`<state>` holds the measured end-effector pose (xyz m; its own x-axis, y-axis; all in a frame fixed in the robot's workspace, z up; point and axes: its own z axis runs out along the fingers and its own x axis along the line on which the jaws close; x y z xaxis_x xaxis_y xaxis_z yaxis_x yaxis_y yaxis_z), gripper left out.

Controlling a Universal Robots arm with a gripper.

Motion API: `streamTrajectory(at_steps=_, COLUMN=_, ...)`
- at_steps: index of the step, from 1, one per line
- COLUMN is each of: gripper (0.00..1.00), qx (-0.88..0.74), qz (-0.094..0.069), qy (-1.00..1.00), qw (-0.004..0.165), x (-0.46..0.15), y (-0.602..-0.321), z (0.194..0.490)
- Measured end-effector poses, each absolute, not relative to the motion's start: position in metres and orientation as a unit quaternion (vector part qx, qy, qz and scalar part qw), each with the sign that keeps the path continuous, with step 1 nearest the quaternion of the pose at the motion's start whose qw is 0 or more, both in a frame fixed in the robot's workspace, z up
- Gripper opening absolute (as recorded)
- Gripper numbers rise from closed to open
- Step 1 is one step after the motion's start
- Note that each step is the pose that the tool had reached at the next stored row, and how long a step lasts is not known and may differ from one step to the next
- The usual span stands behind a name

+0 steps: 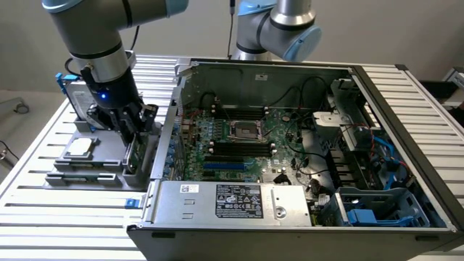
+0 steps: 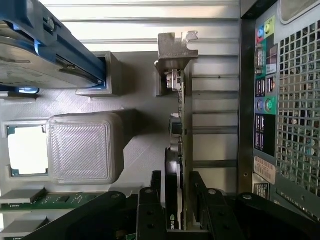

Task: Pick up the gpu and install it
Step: 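Pick up the gpu and move the gpu toward the slot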

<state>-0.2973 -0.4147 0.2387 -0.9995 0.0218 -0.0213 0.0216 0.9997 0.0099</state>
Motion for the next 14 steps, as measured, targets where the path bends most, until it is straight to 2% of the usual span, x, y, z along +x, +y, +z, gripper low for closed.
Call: streamTrajectory(at_steps=14, gripper=0.36, qx=0.011, qz=0.007, qy=1.000, qw=0.014, x=-0.2985, y=-0.4144, z=0.2364)
